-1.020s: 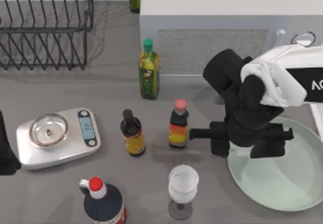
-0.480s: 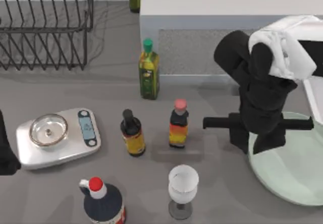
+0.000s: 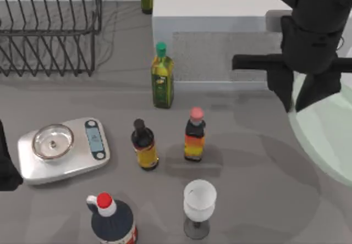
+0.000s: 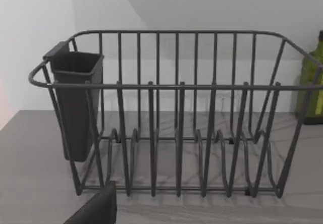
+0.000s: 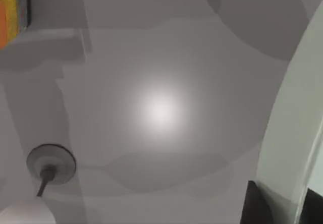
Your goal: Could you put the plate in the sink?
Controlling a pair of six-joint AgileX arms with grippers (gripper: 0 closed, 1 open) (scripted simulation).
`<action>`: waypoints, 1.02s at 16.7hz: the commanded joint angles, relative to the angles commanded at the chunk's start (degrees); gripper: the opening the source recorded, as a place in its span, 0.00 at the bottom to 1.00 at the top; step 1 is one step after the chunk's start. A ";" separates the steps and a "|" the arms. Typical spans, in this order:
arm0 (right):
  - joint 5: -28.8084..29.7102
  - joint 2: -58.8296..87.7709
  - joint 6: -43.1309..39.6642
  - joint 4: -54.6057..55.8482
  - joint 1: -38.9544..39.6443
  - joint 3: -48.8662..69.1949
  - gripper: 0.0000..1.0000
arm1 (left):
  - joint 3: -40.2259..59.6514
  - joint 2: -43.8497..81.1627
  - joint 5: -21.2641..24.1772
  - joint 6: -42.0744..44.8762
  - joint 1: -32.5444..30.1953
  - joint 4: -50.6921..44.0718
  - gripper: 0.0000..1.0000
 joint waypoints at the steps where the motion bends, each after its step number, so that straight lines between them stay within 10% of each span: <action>1: 0.05 0.28 0.05 -3.01 0.44 3.80 0.00 | 0.00 0.00 0.00 0.00 0.00 0.00 1.00; 17: 0.89 3.06 -2.52 -11.33 0.10 23.80 0.00 | 0.00 0.00 0.00 0.00 0.00 0.00 1.00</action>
